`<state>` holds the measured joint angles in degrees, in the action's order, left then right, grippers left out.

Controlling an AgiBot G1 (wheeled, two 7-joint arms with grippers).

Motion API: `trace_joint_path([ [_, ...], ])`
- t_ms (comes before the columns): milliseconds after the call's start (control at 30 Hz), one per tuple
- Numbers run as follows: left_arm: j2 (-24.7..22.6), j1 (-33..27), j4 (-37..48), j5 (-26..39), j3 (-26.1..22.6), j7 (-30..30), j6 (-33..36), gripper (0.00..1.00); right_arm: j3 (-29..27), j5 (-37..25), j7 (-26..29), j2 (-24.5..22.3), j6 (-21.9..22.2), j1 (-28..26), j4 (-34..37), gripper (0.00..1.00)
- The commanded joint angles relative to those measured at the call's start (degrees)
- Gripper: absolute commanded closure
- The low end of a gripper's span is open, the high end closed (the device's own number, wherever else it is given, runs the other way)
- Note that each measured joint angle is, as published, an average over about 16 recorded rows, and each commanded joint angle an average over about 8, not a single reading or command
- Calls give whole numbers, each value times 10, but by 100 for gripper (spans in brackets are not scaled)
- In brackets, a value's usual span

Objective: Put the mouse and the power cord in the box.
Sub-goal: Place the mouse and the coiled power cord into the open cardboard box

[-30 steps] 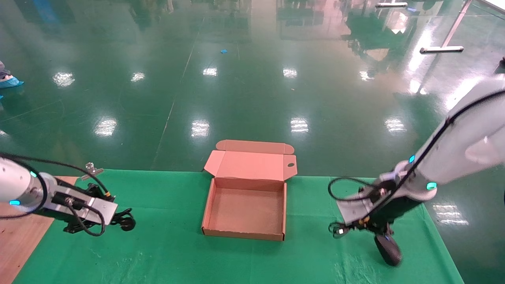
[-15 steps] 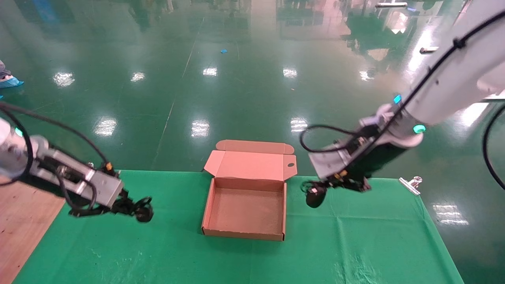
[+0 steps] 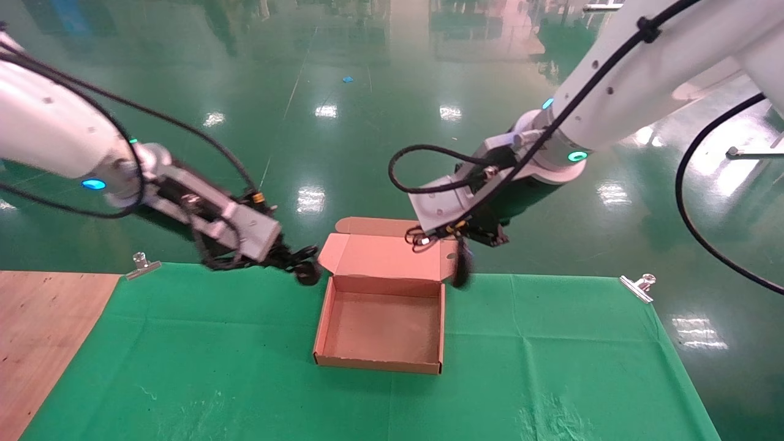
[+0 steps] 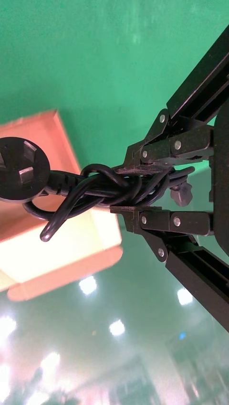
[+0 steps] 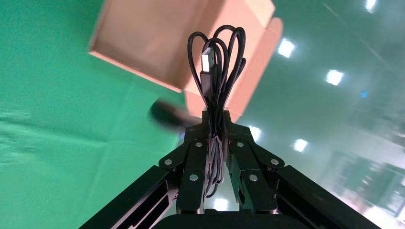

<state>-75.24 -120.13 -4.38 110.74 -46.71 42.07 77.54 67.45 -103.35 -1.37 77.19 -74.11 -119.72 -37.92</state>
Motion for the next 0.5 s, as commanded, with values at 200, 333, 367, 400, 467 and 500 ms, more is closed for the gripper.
trace_joint_path([
  [200,-23,19,-20,-10,4,-8,-41,100,16,10,-8,11,49,8,7,100],
  [333,-24,32,-37,-17,5,-15,-64,100,31,23,-12,11,72,11,8,100],
  [367,-24,35,-41,-18,5,-17,-71,100,35,26,-13,12,77,11,8,100],
  [400,-24,37,-45,-20,4,-19,-78,100,38,29,-14,12,81,11,9,100],
  [467,-24,42,-53,-23,4,-22,-91,100,45,36,-15,11,87,11,10,100],
  [500,-24,44,-58,-25,3,-23,-97,100,49,40,-16,11,90,10,10,100],
])
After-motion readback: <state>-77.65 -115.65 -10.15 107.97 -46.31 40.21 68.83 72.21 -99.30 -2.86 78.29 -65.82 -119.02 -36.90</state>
